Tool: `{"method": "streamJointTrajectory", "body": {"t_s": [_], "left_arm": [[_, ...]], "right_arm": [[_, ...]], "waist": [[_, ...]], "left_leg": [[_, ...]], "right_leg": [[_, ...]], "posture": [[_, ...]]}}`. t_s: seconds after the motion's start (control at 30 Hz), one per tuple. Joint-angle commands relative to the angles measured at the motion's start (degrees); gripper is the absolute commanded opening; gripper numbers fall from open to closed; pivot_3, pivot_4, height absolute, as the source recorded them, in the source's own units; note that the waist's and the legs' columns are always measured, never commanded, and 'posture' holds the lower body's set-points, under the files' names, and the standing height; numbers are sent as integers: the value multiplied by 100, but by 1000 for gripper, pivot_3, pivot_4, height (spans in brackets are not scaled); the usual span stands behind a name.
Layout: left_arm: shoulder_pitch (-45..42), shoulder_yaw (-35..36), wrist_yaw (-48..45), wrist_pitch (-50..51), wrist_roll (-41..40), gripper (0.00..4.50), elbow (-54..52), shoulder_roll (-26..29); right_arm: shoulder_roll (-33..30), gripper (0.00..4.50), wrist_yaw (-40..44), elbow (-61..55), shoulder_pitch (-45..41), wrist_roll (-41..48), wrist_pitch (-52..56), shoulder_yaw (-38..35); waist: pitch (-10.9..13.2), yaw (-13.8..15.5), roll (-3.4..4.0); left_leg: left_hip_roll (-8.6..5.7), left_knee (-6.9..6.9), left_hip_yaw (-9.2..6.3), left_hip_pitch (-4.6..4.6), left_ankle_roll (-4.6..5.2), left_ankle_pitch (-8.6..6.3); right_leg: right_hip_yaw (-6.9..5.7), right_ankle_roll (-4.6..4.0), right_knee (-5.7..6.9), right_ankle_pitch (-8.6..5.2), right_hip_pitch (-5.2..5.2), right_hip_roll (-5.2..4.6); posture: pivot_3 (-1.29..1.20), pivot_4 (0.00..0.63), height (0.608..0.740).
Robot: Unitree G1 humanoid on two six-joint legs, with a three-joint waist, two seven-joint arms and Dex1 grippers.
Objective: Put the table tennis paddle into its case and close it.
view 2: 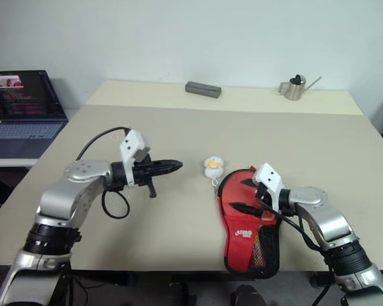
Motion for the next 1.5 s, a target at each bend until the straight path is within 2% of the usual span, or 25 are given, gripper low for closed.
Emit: {"method": "streamJointTrajectory", "body": {"t_s": [0.03,0.3,0.4,0.77,1.0,1.5], "left_arm": [[-209,-22,148,138,34,0,130,-169],[-654,-121,568,56,351,0,999,-737],[-753,-20,588,110,234,553,1158,-936],[-1064,-133,694,-130,467,4471,1899,-1334],[-1473,-263,753,-484,716,4471,2598,-1788],[-2191,-378,793,-1101,1260,4471,4288,-2331]], "right_arm": [[78,4460,9,17,-36,-86,-143,-60],[268,4460,-30,94,-112,-160,-81,-91],[289,4500,-35,54,-69,-183,-56,-94],[358,4500,-93,-40,-19,-189,25,-65],[357,4500,-116,-71,-5,-225,2,-92],[68,4500,-227,-495,312,-106,187,-443]], "waist": [[0,2,0],[0,34,0],[0,38,0],[0,53,0],[0,62,0],[0,65,0]], "left_leg": [[1,1,0,0,0,0],[-1,8,0,0,-1,1],[-2,10,1,0,-1,1],[-3,13,2,1,-1,1],[-5,15,2,2,-2,2],[-8,14,4,2,-2,2]], "right_leg": [[-1,0,0,0,0,0],[-3,0,9,2,2,1],[-2,2,9,3,4,1],[-12,1,12,4,10,2],[-17,1,11,4,16,1],[-23,1,10,4,19,2]], "posture": [[0,150,740],[0,150,740],[0,150,740],[0,150,740],[0,150,740],[0,150,740]]}}
